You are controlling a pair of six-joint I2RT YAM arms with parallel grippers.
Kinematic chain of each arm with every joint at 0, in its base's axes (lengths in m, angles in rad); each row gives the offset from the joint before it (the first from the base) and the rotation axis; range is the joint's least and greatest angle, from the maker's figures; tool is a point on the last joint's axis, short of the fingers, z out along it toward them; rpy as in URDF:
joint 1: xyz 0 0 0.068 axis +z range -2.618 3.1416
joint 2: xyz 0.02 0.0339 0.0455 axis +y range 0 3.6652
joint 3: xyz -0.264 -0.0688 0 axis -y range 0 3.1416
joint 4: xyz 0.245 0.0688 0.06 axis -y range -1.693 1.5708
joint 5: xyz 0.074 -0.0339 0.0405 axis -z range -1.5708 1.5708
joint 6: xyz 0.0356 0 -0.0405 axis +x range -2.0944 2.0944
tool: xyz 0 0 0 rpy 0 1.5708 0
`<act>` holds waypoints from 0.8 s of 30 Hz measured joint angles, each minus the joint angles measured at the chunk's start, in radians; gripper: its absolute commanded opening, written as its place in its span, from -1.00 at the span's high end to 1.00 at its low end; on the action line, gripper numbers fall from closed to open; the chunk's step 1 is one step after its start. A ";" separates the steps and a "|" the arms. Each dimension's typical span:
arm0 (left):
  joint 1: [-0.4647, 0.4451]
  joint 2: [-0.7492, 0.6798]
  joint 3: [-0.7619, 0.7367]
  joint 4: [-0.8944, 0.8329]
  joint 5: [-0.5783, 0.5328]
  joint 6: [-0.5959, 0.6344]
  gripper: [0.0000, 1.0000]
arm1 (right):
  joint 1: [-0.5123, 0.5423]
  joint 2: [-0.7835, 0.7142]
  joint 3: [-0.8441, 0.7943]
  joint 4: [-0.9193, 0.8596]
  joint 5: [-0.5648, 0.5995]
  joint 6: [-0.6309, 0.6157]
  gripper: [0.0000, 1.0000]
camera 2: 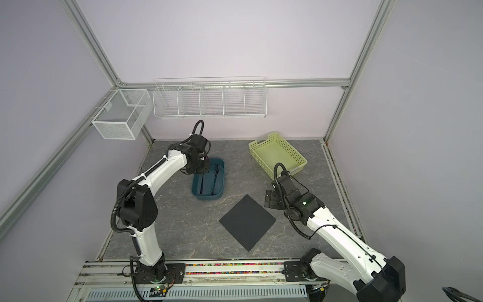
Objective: Place the utensils on the paper napkin and roll it up
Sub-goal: 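Lift the purple spoon and carry it over the dark napkin with the left gripper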
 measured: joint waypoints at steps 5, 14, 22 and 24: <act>-0.063 -0.076 -0.074 0.016 0.003 -0.053 1.00 | -0.093 -0.048 0.000 -0.023 0.018 -0.056 -0.79; -0.224 -0.120 -0.138 0.050 -0.024 -0.183 1.00 | -0.273 -0.097 -0.006 -0.034 -0.031 -0.151 -0.79; -0.369 -0.120 -0.183 0.107 -0.046 -0.316 1.00 | -0.346 -0.105 -0.035 -0.037 -0.096 -0.205 -0.79; -0.391 -0.120 -0.206 0.129 -0.050 -0.349 1.00 | -0.359 -0.105 -0.035 -0.036 -0.110 -0.216 -0.79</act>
